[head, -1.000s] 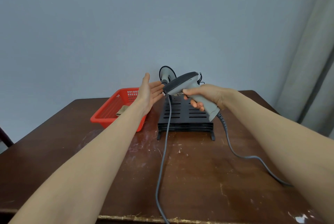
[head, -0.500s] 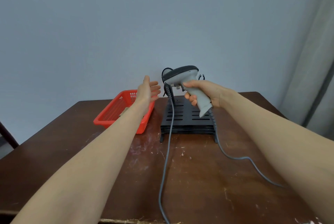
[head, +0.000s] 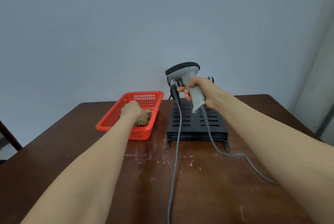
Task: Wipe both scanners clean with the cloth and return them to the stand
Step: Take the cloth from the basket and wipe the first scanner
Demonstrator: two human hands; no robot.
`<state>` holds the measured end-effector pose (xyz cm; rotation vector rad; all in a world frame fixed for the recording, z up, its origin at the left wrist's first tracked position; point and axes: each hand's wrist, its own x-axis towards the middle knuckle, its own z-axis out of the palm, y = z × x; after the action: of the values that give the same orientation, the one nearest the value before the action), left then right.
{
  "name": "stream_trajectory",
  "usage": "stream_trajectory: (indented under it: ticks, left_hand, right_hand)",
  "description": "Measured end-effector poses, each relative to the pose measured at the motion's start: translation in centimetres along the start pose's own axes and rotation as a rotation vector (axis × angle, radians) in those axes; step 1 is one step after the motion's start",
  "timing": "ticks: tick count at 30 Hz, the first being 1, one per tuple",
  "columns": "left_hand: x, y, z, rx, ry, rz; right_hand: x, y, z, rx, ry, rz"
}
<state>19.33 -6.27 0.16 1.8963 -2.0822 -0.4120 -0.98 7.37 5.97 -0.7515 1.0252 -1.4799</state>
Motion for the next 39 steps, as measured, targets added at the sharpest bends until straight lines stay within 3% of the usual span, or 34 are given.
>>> stream_trajectory:
  ticks: [5,13,17,20,25,29,36,39]
  left_hand:
    - [3.4,-1.2,1.9,0.060,-0.137,-0.097]
    - [4.6,-1.2,2.9,0.131,-0.120,-0.088]
    - [4.6,-0.5,2.4,-0.121,-0.041,-0.155]
    - [3.6,0.7,1.2,-0.418,0.142,-0.130]
    - [-0.4,4.3,-2.6,-0.790,0.401,-0.001]
    - [-4.8,7.4,-4.7,-0.962,0.478,0.180]
    - [-10.7,12.2,-4.7,-0.794,0.584,0.703]
    - [-12.2,13.9,-3.7,-0.696,0.649,0.844]
  right_hand:
    - [1.2,0.3,-0.9,-0.090,0.016,-0.002]
    - [1.7,0.7,-2.8,-0.125,0.073,-0.006]
    - [1.3,0.6,-3.1,-0.117,0.084,0.001]
    - [0.8,0.3,-3.4,-0.054,0.077,0.002]
    - [-0.8,-0.2,-3.7,0.057,0.042,0.004]
    - [-2.5,-0.6,-3.9,0.187,0.032,0.003]
    - [-4.4,-0.4,-4.0,0.160,0.141,0.000]
    - [-4.9,-0.3,-3.8,0.154,0.152,-0.013]
